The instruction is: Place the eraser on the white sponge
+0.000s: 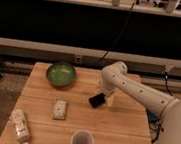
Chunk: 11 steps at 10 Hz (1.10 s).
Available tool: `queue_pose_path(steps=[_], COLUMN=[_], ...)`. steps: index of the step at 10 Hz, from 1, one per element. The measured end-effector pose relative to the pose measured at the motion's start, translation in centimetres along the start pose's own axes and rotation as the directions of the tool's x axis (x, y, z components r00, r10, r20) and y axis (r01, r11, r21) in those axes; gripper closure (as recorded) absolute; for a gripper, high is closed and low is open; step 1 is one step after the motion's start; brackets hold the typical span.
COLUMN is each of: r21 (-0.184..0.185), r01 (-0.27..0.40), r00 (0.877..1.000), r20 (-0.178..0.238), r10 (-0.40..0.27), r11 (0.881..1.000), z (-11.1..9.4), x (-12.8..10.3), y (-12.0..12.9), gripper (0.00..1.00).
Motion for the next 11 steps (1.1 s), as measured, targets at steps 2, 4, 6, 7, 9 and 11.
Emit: queue_pose_path(steps=[2, 4, 6, 7, 9, 11], r21=[-0.016, -0.027, -0.041, -0.049, -0.052, -0.055], r01=[0.002, 0.005, 0.010, 0.009, 0.010, 0.006], r00=[1.000, 1.000, 1.000, 1.000, 1.000, 1.000], r20=[0.001, 0.005, 0.011, 0.014, 0.018, 0.020], r10=[-0.002, -0.005, -0.010, -0.009, -0.009, -0.005], r11=[1.000, 1.000, 0.999, 0.999, 0.999, 0.998], z=[0.4, 0.8, 1.4, 1.6, 1.7, 1.6], x=[-0.1, -0.1, -0.2, -0.2, -0.3, -0.2], y=[0.0, 0.1, 0.2, 0.3, 0.3, 0.5], gripper=[0.20, 0.32, 0.52, 0.60, 0.82, 0.97])
